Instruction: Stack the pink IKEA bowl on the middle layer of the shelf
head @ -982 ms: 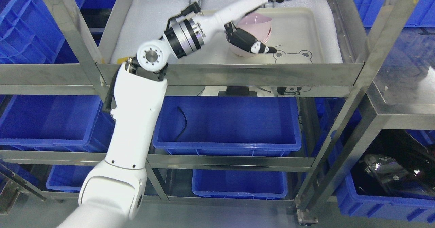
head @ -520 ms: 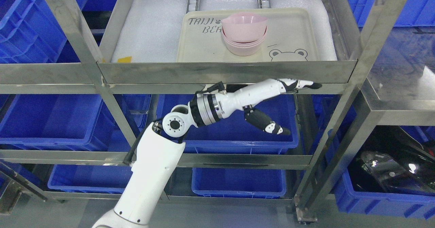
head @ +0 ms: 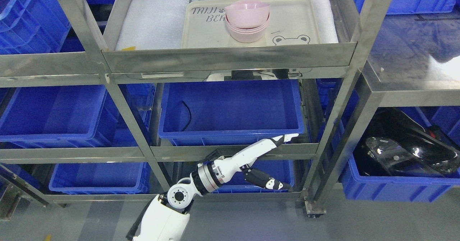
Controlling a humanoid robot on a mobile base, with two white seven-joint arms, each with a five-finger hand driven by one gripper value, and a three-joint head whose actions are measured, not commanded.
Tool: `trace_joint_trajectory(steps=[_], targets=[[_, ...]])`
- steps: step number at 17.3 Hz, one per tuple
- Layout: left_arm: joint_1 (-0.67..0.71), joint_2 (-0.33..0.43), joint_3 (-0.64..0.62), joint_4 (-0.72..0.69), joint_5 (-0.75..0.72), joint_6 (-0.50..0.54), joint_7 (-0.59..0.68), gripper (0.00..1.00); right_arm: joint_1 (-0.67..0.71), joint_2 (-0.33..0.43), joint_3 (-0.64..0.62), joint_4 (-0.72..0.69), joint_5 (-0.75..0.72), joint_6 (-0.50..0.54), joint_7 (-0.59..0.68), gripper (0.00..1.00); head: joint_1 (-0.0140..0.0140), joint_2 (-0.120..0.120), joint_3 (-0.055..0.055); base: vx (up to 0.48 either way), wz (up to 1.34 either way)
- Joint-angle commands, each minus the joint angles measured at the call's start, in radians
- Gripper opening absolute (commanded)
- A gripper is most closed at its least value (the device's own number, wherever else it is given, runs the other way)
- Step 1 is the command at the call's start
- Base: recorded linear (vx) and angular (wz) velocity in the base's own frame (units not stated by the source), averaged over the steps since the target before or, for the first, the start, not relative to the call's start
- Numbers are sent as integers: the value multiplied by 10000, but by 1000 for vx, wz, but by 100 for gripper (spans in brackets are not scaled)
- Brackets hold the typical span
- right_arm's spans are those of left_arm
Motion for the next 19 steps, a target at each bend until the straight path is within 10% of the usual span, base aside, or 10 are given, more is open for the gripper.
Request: trace_joint_trajectory(steps=[1, 4, 19], targets=[[856, 174, 1327, 1490, 50, 274, 4394, 99, 228, -175, 0, -175, 0, 4, 6, 100, 0, 0, 0, -136, -151], [825, 174, 1618, 1552, 80, 794, 6447, 99, 228, -175, 0, -175, 0, 4, 6, 100, 0, 0, 0, -74, -48], [549, 174, 1942, 340, 1660, 2790, 6387, 98, 228, -175, 0, -175, 0, 4, 6, 100, 0, 0, 0, 10, 19]])
